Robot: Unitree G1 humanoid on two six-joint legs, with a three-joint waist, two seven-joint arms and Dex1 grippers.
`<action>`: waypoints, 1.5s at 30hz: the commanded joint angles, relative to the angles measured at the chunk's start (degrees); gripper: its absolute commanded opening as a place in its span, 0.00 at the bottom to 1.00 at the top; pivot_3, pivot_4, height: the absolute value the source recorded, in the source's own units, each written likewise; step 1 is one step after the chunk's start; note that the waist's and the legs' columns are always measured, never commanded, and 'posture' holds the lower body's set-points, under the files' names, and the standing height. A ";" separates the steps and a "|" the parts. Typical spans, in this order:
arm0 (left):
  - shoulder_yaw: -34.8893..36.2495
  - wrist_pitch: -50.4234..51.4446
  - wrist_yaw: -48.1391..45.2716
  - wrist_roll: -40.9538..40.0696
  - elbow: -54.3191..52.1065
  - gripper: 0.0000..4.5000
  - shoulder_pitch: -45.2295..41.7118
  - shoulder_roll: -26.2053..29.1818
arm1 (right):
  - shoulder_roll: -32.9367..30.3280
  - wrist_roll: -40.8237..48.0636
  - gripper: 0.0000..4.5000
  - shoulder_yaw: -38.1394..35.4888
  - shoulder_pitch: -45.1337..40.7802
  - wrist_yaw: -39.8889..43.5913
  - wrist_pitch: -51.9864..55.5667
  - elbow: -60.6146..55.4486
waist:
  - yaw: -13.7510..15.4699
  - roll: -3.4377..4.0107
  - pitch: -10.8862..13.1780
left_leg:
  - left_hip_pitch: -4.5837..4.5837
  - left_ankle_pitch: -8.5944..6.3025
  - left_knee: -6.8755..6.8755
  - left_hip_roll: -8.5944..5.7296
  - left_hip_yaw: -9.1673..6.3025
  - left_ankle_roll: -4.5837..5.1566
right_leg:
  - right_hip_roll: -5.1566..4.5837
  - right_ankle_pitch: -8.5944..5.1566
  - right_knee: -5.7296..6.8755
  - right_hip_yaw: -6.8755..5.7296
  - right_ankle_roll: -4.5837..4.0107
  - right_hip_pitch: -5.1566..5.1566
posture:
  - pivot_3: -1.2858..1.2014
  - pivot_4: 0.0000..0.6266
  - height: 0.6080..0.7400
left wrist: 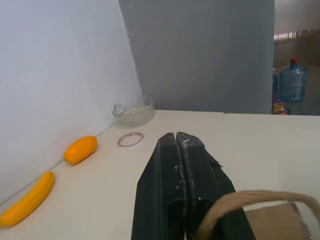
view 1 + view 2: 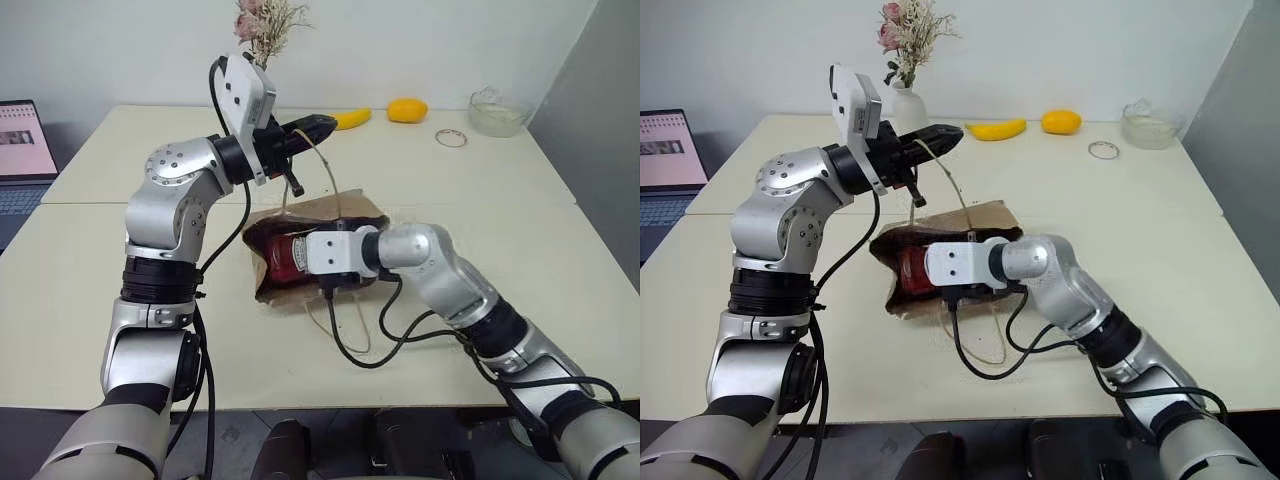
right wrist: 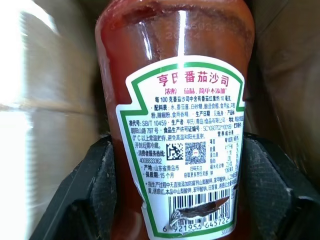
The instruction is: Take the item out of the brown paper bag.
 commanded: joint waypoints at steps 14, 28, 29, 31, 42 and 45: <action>0.40 -2.10 -0.18 1.84 -0.36 0.00 -0.51 0.85 | -11.97 29.74 0.68 -29.56 -1.72 5.85 15.59 -16.52 | 0.11 -0.01 0.03 | -0.01 0.00 0.00 -0.03 0.00 0.00 | -0.03 0.00 -0.05 -0.01 0.00 0.03 | 0.52 0.24 1.00; 0.17 -3.14 -0.92 2.50 0.77 0.00 -0.95 0.69 | -34.76 7.59 0.68 -21.83 12.13 -2.11 -6.41 7.00 | -0.08 -0.04 0.08 | 0.00 0.00 -0.08 0.02 0.54 0.01 | -0.03 -0.01 -0.21 0.12 0.03 -0.02 | 0.52 0.24 1.00; 0.20 -3.16 -0.98 2.49 0.73 0.00 -0.92 0.73 | -34.74 6.95 0.68 -21.22 12.57 -2.35 -7.41 8.46 | -0.08 -0.04 0.08 | 0.01 0.00 -0.08 0.04 0.56 0.01 | -0.02 -0.02 -0.22 0.11 0.03 -0.02 | 0.52 0.24 1.00; 0.25 -3.17 -1.06 2.53 0.63 0.00 -0.83 0.80 | -34.80 6.03 0.68 -20.28 12.94 -2.19 -8.81 10.05 | -0.06 -0.01 0.12 | -0.01 0.00 -0.08 0.04 0.58 0.01 | 0.00 -0.02 -0.23 0.10 0.03 -0.02 | 0.52 0.24 1.00; 0.13 -3.44 -1.20 2.84 0.89 0.00 -0.45 0.70 | -36.50 8.78 1.00 -23.54 16.21 0.83 -7.20 5.89 | 0.11 0.06 0.19 | -0.01 0.00 -0.05 -0.02 0.61 0.00 | 0.09 -0.03 -0.21 0.10 0.06 -0.01 | 0.52 0.24 1.00; -0.30 -4.65 -1.75 3.84 2.85 0.00 -1.13 0.89 | -34.91 16.82 1.00 -30.23 19.29 1.56 -0.55 -3.90 | 0.14 0.06 0.19 | -0.02 0.00 -0.05 -0.02 0.59 0.00 | 0.08 -0.04 -0.21 0.11 0.08 -0.01 | 0.52 0.24 1.00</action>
